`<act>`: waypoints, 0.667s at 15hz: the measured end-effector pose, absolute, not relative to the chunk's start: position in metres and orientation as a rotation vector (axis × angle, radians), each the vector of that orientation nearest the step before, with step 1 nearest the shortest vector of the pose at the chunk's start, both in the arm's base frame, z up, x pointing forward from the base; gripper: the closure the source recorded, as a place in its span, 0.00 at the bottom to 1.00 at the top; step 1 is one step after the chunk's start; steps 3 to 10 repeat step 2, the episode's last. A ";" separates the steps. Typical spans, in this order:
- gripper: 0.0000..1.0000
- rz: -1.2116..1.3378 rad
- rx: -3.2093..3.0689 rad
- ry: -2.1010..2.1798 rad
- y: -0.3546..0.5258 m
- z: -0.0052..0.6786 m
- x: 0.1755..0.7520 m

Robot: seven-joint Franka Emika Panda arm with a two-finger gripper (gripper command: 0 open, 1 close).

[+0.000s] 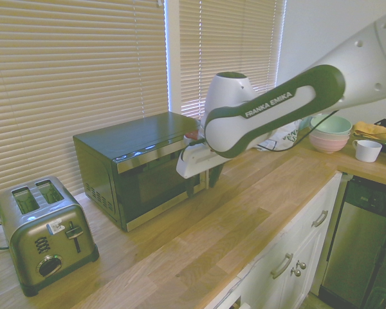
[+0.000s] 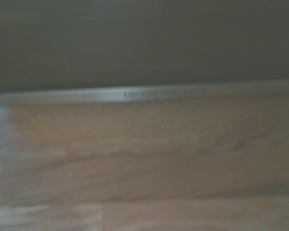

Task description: Close the microwave

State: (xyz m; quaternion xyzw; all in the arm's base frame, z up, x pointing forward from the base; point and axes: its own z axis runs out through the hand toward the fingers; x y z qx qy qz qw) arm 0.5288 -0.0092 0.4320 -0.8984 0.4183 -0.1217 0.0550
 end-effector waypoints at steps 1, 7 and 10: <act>0.00 -0.335 -2.733 1.275 -0.007 0.423 0.510; 0.00 -0.307 -2.737 1.278 -0.005 0.414 0.493; 0.00 -0.307 -2.737 1.278 -0.005 0.414 0.493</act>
